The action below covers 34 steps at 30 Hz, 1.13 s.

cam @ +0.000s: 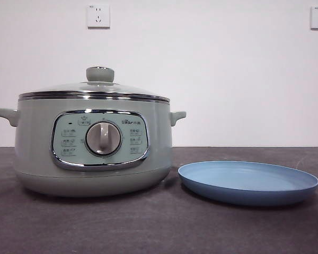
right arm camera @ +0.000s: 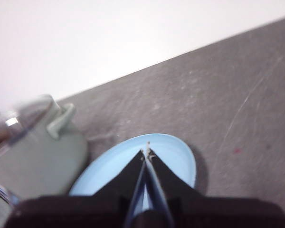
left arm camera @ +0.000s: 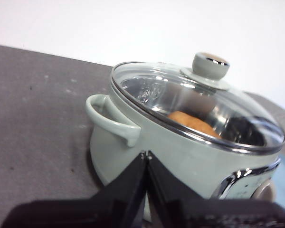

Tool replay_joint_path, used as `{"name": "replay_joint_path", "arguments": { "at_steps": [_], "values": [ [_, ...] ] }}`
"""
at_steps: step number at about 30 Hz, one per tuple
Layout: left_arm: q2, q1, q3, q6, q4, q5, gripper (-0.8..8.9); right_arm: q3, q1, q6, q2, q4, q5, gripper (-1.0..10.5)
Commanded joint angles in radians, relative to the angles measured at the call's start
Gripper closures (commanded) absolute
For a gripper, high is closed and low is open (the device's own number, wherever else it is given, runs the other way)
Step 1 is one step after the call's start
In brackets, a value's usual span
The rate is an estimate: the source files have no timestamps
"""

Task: Take the potato out from the steamer,put the potato on the plate,close the lid

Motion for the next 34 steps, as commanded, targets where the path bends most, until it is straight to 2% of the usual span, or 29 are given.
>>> {"name": "replay_joint_path", "arguments": {
  "at_steps": [1,4,9,12,15,20,24,28,34],
  "values": [
    [-0.002,0.002,-0.002,-0.152,0.008,0.012,8.19,-0.006,0.0,0.198,-0.002,0.007,-0.008,9.5],
    [-0.002,0.002,0.025,-0.216,0.007,0.059,8.19,0.016,0.0,0.256,-0.002,0.005,-0.01,9.6],
    [0.003,0.002,0.151,-0.227,-0.076,0.071,8.19,0.109,0.0,0.257,0.031,-0.007,-0.028,9.6],
    [0.034,0.002,0.258,-0.22,-0.145,0.072,8.19,0.195,0.0,0.232,0.101,-0.027,-0.034,9.6],
    [0.097,0.002,0.375,-0.179,-0.203,0.073,8.19,0.298,0.0,0.152,0.192,-0.036,-0.035,9.6],
    [0.245,0.002,0.567,-0.046,-0.293,0.076,8.2,0.516,0.0,0.003,0.377,-0.089,-0.036,9.6],
    [0.388,0.002,0.726,0.075,-0.398,0.076,8.2,0.714,0.005,-0.129,0.531,-0.128,-0.111,9.6],
    [0.525,0.001,0.876,0.19,-0.481,0.076,8.2,0.919,0.024,-0.222,0.672,-0.195,-0.134,9.6],
    [0.681,-0.021,1.067,0.257,-0.527,0.076,8.2,1.201,0.043,-0.34,0.874,-0.362,-0.217,9.6]
  ]
}}
